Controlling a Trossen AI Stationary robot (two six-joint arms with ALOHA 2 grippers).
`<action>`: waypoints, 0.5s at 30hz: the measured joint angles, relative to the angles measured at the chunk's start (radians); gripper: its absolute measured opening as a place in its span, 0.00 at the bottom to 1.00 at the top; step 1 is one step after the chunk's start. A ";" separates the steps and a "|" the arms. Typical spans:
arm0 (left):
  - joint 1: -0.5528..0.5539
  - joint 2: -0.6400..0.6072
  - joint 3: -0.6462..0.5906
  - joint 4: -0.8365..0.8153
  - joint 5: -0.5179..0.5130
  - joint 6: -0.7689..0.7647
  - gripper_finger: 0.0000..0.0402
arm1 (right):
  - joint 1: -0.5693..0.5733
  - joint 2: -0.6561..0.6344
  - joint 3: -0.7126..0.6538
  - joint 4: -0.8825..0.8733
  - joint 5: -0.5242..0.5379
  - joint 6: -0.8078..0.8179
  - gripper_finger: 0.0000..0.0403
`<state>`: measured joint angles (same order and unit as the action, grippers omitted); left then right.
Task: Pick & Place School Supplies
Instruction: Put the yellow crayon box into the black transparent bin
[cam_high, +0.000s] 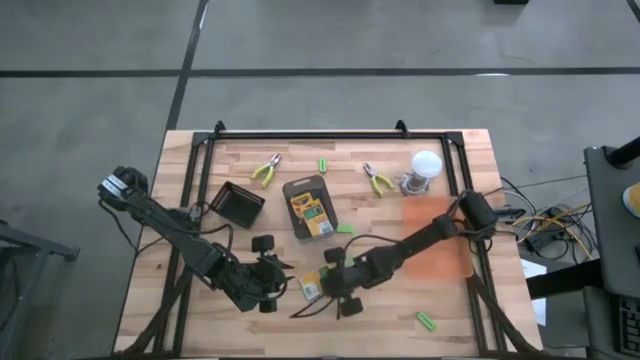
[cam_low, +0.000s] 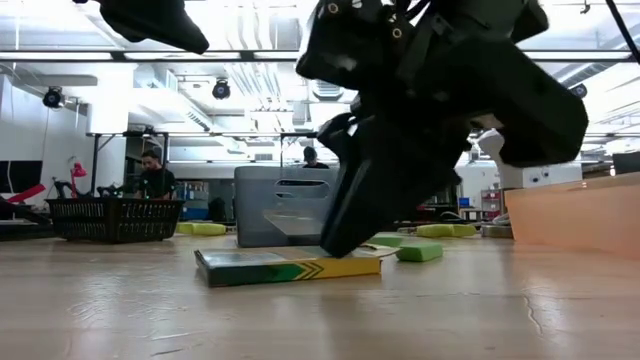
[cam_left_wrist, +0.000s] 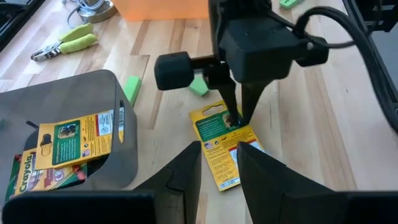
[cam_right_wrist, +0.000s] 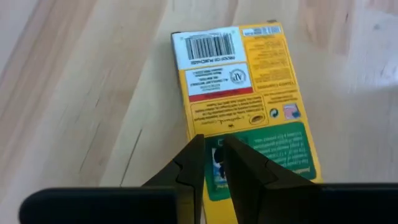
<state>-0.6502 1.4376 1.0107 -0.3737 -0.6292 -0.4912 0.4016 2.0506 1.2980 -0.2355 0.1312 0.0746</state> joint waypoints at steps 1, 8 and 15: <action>0.000 0.000 0.000 0.000 0.000 0.000 0.27 | 0.007 0.000 0.000 0.009 0.033 0.000 0.14; -0.001 0.000 0.000 -0.001 -0.008 -0.001 0.27 | 0.038 -0.013 0.022 0.063 0.253 0.084 0.14; -0.001 0.000 0.000 -0.001 -0.021 -0.002 0.27 | 0.039 0.003 0.022 0.258 0.261 0.218 0.14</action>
<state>-0.6510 1.4378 1.0107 -0.3748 -0.6500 -0.4930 0.4408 2.0537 1.3197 0.0228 0.3923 0.2930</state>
